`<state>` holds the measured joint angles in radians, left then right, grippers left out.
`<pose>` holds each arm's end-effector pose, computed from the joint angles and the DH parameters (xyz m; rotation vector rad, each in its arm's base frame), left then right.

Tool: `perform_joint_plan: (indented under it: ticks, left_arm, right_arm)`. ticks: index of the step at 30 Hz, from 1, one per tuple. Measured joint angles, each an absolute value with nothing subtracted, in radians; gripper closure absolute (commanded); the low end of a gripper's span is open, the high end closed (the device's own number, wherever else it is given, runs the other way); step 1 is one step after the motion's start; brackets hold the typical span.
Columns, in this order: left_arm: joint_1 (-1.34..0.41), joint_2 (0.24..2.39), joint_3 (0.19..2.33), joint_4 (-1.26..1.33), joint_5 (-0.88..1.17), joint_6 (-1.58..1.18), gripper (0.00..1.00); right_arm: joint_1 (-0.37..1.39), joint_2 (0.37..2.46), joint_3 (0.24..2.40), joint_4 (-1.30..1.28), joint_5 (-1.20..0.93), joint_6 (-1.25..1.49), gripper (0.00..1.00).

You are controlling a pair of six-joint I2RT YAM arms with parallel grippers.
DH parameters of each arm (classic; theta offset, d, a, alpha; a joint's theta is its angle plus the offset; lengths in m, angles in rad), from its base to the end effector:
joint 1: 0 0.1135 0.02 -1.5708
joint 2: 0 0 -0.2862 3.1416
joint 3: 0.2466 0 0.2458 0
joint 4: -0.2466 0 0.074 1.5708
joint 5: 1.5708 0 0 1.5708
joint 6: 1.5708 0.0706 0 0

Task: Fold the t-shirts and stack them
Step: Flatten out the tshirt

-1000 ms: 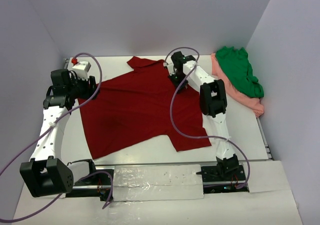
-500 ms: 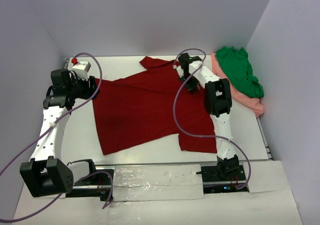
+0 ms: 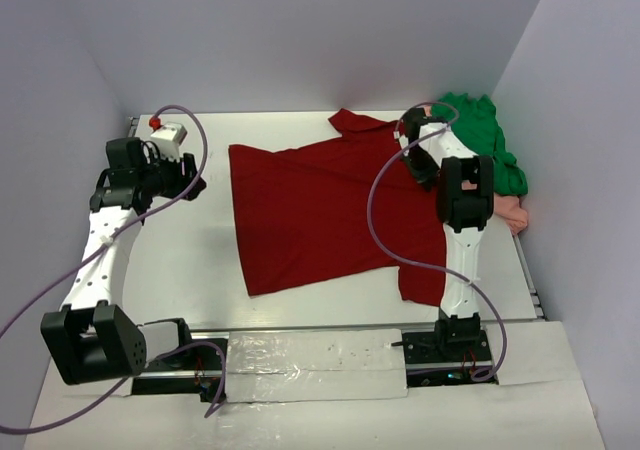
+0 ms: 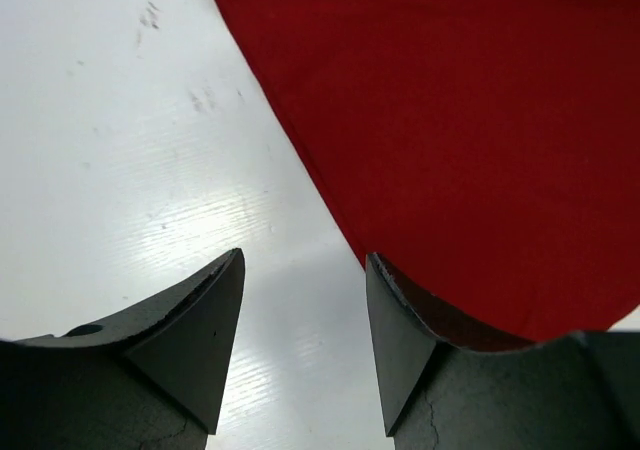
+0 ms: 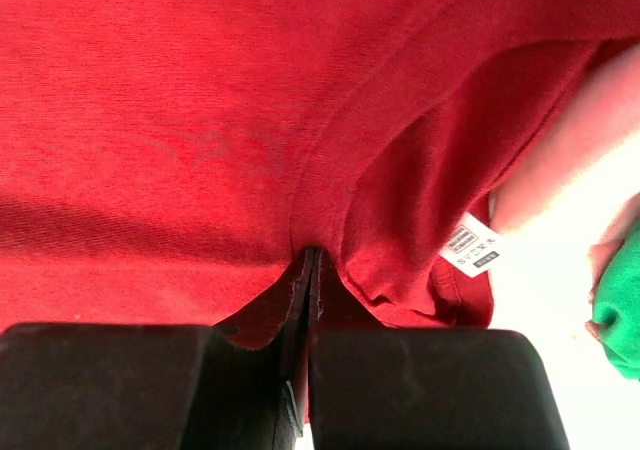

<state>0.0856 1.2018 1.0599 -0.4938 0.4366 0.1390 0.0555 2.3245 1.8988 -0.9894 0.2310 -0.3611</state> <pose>0.2738 -0.0065 0.3242 0.2976 2.1390 -0.3517 0.4800 0.0105 0.1374 -0.5938 2.9405 -0.3796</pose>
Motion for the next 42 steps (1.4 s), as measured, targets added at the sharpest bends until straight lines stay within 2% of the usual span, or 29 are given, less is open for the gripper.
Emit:
perform_joint_plan:
  ticks: [14,17,18,20,21,27,33,36,38,39,40,42]
  left_arm:
    - [0.039,1.398,1.060,-0.529,0.633,0.176,0.44]
    - [-0.006,1.470,1.062,-0.516,0.635,0.166,0.45]
    - [-0.023,1.496,1.067,-0.511,0.633,0.160,0.45]
    - [-0.052,1.544,1.085,-0.501,0.630,0.147,0.45]
    - [-0.067,1.570,1.098,-0.490,0.624,0.134,0.45]
    - [-0.111,1.668,1.190,-0.405,0.577,0.071,0.46]
    - [-0.137,1.717,1.215,-0.348,0.537,0.033,0.48]
    - [-0.146,1.740,1.215,-0.323,0.492,0.000,0.52]
    - [-0.148,1.765,1.218,-0.315,0.459,-0.020,0.62]
    - [-0.149,1.781,1.224,-0.315,0.438,-0.028,0.68]
    - [-0.149,1.801,1.233,-0.315,0.418,-0.040,0.82]
    - [-0.149,1.842,1.261,-0.317,0.383,-0.059,0.95]
  right_arm:
    - [0.191,2.289,1.888,-0.958,0.088,-0.352,1.00]
    - [0.214,2.272,1.888,-0.953,0.045,-0.341,0.78]
    - [0.220,2.260,1.885,-0.944,0.030,-0.337,0.61]
    - [0.229,2.217,1.856,-0.908,0.005,-0.326,0.48]
    - [0.233,2.183,1.832,-0.889,-0.005,-0.324,0.46]
    - [0.233,1.966,1.740,-0.767,0.032,-0.295,0.46]
    - [0.233,1.861,1.673,-0.670,0.104,-0.273,0.46]
    - [0.233,1.826,1.624,-0.669,0.099,-0.259,0.46]
    - [0.233,1.805,1.606,-0.673,0.081,-0.250,0.48]
    - [0.233,1.794,1.603,-0.673,0.070,-0.245,0.49]
    - [0.233,1.778,1.602,-0.673,0.058,-0.239,0.50]
    - [0.233,1.740,1.598,-0.673,0.039,-0.226,0.51]
